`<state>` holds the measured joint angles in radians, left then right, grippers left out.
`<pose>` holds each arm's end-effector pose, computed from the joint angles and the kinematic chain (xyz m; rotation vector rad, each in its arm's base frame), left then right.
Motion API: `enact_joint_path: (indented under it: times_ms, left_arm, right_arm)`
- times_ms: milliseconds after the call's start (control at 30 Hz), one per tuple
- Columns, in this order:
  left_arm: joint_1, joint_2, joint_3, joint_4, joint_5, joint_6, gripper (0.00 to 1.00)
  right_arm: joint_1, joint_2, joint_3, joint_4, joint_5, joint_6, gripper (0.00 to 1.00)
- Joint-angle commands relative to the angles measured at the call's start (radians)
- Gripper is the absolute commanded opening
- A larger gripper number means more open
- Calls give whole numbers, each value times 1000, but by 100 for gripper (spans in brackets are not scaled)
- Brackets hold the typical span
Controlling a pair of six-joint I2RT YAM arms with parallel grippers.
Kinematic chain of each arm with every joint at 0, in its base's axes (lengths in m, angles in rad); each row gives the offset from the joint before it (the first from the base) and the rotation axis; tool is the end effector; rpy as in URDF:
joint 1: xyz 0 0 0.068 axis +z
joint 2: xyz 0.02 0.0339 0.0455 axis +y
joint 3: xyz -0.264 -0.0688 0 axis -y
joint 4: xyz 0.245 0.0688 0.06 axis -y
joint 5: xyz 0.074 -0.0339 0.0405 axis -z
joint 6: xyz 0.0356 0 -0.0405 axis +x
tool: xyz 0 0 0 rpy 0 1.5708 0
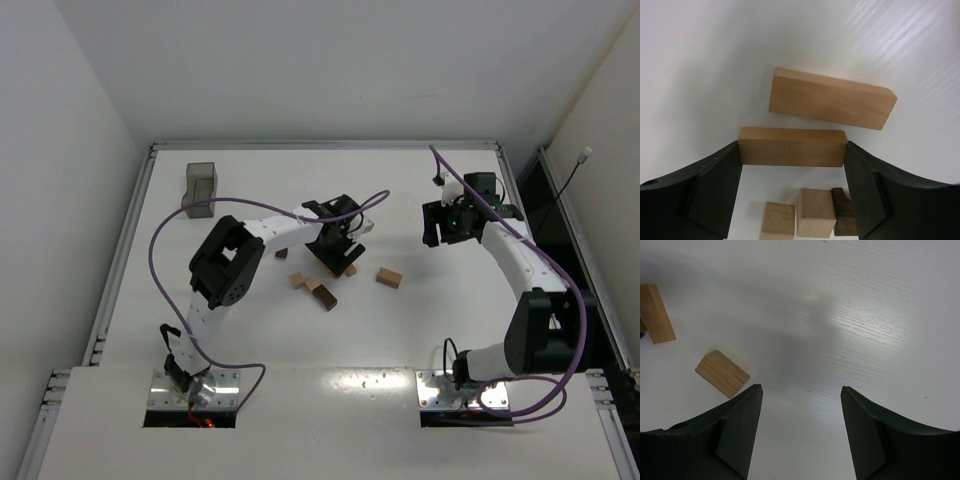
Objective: Build the wood block tower
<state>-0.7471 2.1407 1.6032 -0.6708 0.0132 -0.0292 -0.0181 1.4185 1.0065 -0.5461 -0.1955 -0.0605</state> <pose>0.3243 -0.3010 0.1594 0.9880 2.6235 -0.2116 0.2912 0.0016 0.2422 -0.1313 2.5121 0.2151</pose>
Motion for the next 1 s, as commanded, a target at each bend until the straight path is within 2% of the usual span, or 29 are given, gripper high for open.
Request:
enact_joint_path:
  times_ms: [0,167,300,467,700,800,933,967]
  left_arm:
    - [9,31,26,-53,18,77,4]
    - [9,31,-6,-32,74,115,4]
    - [9,31,-6,-70,188,159,4]
    - [-9,22,-15,-47,206,158,4]
    - [-9,73,64,-58,226,158,17]
    - [-9,97,92,-58,226,158,27]
    - [-9,116,113,-58,214,158,45]
    - [-9,126,113,-58,214,158,45]
  right_arm:
    - [-6,-21,14,29,-27,-10,61]
    - [-6,-21,4,29,-27,-10,61]
    - [-6,-12,14,29,-27,-10,61]
    - [-6,-3,14,20,-27,-10,61]
    - [-6,-3,4,29,-27,-10,61]
    - [-6,-3,4,29,-27,-10,61]
    - [-6,-3,4,29,-27,-10,61]
    - [-6,-3,4,29,-27,-10,61]
